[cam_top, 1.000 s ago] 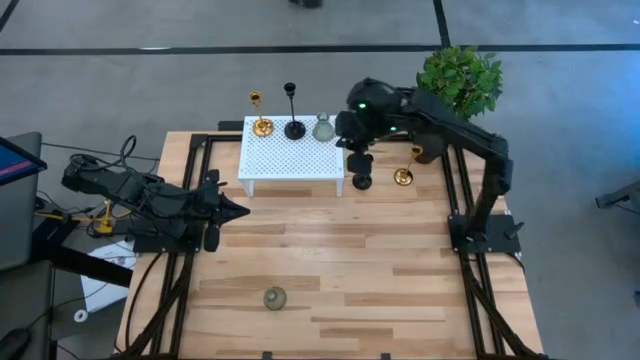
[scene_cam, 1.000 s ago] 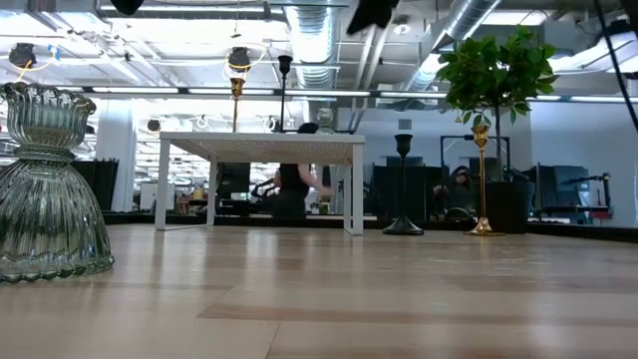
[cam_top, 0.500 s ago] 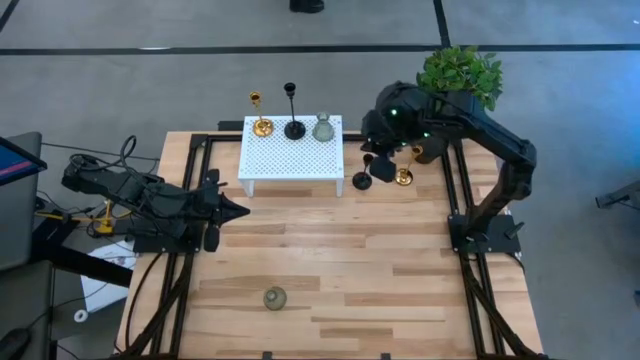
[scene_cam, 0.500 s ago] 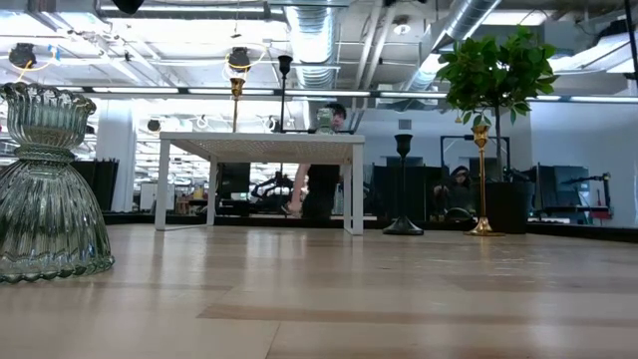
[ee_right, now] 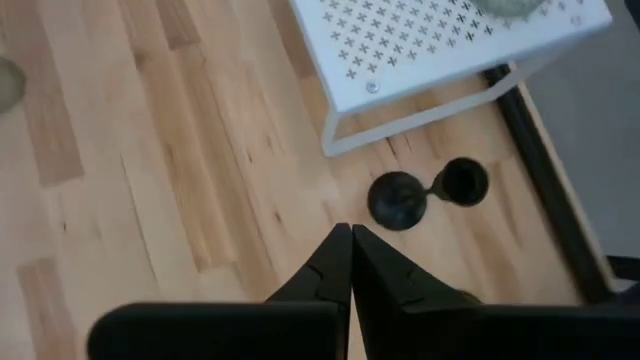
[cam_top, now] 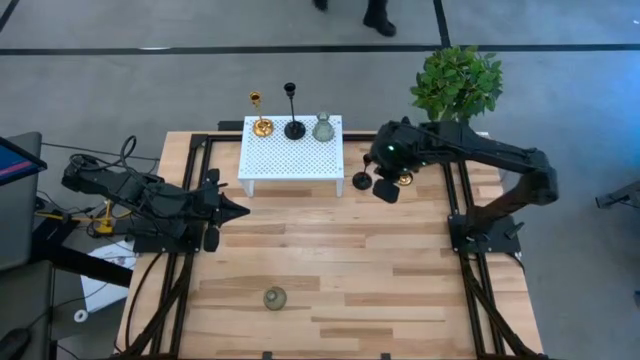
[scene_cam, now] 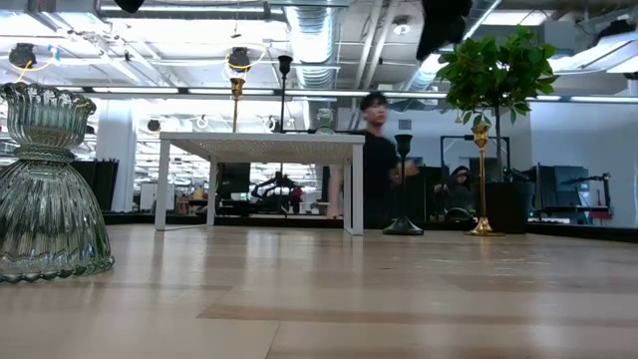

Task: Pick & Place candle stick holders
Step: Put the golden candle holder on the shelf aligned with the other golden candle holder

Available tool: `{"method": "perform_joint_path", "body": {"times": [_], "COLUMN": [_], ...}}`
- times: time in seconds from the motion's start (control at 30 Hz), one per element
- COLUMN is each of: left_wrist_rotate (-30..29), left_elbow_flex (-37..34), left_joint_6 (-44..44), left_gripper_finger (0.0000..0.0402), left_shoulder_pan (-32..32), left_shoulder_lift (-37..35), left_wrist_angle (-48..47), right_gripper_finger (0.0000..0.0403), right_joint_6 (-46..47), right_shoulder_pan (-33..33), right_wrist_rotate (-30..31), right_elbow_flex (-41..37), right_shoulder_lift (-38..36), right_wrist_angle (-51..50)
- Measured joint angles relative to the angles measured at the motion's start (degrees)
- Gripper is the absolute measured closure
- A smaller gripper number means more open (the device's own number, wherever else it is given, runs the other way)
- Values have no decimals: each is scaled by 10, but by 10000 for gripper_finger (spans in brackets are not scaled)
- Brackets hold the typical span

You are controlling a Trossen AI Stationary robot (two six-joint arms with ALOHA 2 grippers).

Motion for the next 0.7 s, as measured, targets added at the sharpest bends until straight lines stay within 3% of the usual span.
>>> {"method": "perform_joint_path", "body": {"times": [0.33, 0.7], "left_wrist_rotate": [0, 0], "left_elbow_flex": [0, 0], "left_joint_6": [0, 0], "left_gripper_finger": [396, 396], "left_shoulder_pan": [0, 0], "left_shoulder_lift": [0, 0], "left_wrist_angle": [0, 0], "right_gripper_finger": [403, 403], "right_joint_6": [126, 277], "right_shoulder_pan": [39, 103], "right_wrist_rotate": [6, 107], "right_elbow_flex": [-230, -380], "right_shoulder_lift": [-153, -260], "right_wrist_angle": [176, 193]}}
